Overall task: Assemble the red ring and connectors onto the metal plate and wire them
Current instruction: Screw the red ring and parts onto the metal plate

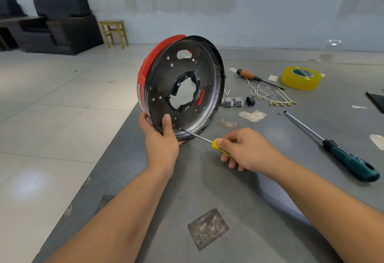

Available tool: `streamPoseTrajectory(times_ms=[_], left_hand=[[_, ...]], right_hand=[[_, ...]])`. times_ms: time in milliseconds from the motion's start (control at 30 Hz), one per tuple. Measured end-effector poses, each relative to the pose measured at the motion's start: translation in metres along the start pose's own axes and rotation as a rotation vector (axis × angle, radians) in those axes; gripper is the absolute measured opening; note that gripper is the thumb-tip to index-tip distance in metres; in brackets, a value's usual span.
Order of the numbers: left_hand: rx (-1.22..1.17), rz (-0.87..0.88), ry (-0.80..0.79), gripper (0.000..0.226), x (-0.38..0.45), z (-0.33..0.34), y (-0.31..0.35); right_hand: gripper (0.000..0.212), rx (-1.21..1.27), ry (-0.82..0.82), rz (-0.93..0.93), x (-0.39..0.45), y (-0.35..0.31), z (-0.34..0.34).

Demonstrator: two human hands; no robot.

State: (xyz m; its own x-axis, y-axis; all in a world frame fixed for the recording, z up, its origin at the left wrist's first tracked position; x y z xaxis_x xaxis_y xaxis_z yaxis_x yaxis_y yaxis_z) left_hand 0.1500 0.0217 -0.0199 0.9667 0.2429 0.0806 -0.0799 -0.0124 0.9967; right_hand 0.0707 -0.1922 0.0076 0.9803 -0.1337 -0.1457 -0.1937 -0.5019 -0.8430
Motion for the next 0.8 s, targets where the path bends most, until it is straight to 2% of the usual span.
streamPoseTrajectory(times_ms=[100, 133, 200, 300, 367, 467, 567, 700, 800], left_hand=[[0.052, 0.022, 0.0, 0.045, 0.001, 0.0, -0.001], [0.063, 0.029, 0.0, 0.044, 0.001, 0.0, -0.001], [0.072, 0.029, 0.004, 0.043, 0.001, 0.0, -0.002], [0.065, 0.02, 0.009, 0.044, 0.002, -0.001, -0.002], [0.069, 0.022, 0.012, 0.045, 0.002, 0.0, -0.002], [0.067, 0.016, 0.017, 0.046, 0.003, 0.0, -0.004], [0.099, 0.037, 0.024, 0.046, 0.002, 0.0, -0.003], [0.106, 0.022, 0.036, 0.045, 0.001, -0.001, -0.003], [0.07, -0.004, 0.025, 0.043, -0.001, -0.001, -0.003]], right_hand=[[0.029, 0.438, -0.151, 0.25, -0.007, 0.011, 0.015], [0.032, 0.464, -0.163, 0.269, -0.008, 0.013, 0.018], [0.041, 0.346, -0.124, 0.237, -0.007, 0.014, 0.016], [0.032, 0.119, 0.003, 0.087, -0.002, 0.006, 0.008], [0.031, 0.066, 0.011, 0.039, -0.002, 0.003, 0.007], [0.045, 0.331, -0.136, 0.229, -0.007, 0.012, 0.02], [0.044, 0.546, -0.233, 0.332, -0.013, 0.012, 0.029], [0.039, 0.27, -0.089, 0.169, -0.008, 0.005, 0.017], [0.035, -0.163, 0.04, -0.017, -0.006, -0.005, 0.005]])
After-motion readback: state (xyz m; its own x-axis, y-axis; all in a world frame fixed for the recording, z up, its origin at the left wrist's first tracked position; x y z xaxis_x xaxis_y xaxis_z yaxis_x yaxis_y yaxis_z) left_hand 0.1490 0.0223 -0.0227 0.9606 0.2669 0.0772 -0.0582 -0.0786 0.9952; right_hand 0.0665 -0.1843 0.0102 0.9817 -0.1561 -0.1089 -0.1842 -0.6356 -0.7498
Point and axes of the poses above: each hand's wrist, its own x-axis towards the middle knuckle, its own z-axis out of the palm, y = z × x, the point moved 8 cm from there along x, towards the middle knuckle, and after that the axes turned 13 degrees about x, right-handed, at the moved point
